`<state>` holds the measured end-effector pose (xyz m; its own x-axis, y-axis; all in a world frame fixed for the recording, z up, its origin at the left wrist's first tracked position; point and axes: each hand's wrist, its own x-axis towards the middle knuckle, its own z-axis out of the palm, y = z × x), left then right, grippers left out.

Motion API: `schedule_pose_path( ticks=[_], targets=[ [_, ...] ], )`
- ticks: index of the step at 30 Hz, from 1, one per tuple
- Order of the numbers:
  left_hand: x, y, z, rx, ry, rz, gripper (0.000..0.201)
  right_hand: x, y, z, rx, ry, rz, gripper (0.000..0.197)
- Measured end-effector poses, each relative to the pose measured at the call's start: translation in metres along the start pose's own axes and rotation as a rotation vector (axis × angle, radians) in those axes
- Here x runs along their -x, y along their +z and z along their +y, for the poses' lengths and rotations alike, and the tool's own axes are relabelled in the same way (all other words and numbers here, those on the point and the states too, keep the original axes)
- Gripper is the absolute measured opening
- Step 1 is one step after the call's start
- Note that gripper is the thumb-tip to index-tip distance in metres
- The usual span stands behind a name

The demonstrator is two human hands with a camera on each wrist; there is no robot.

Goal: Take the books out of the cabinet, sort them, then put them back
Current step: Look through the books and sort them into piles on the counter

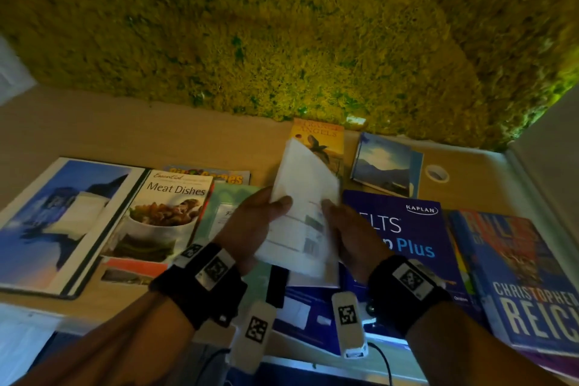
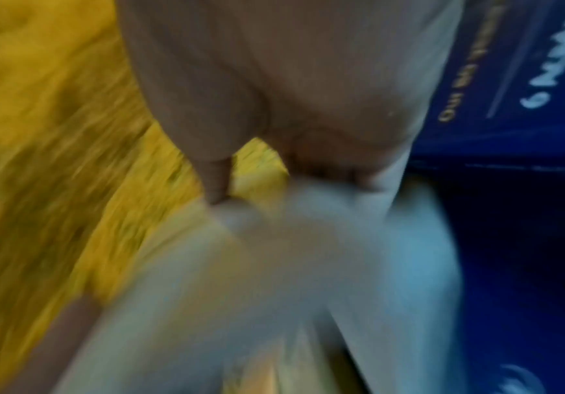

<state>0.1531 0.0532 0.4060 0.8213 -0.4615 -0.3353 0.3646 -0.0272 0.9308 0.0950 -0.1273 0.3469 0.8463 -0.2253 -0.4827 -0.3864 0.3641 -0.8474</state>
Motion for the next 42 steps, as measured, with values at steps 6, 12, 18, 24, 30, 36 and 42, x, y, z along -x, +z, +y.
schedule_pose_path(
  ticks=[6, 12, 18, 24, 30, 36, 42],
  targets=[
    [-0.014, -0.002, -0.014, -0.325, 0.164, 0.041, 0.04, 0.016, -0.019, -0.034, -0.079, -0.136, 0.112, 0.035],
    [0.006, -0.014, -0.028, -1.081, 0.521, -0.4, 0.104, 0.015, -0.017, -0.058, -0.207, -0.09, 0.093, 0.029],
    [-0.013, -0.037, -0.026, -0.825, 0.561, 0.05, 0.035, 0.01, -0.003, -0.058, -0.125, -0.097, -0.031, 0.033],
    [-0.012, -0.065, -0.034, 0.243, 0.15, 0.143, 0.036, 0.007, 0.001, -0.032, 0.08, -0.036, 0.017, 0.022],
    [0.0, -0.063, -0.038, 0.554, 0.023, 0.007, 0.046, 0.0, 0.042, -0.007, 0.066, 0.065, -0.112, 0.026],
    [0.015, -0.104, -0.036, 0.473, -0.037, 0.125, 0.035, -0.026, 0.075, -0.01, -0.113, -0.006, -0.14, 0.027],
    [0.023, -0.154, -0.039, 0.239, -0.092, 0.146, 0.023, -0.04, 0.097, 0.008, 0.02, 0.04, -0.1, 0.024]
  ],
)
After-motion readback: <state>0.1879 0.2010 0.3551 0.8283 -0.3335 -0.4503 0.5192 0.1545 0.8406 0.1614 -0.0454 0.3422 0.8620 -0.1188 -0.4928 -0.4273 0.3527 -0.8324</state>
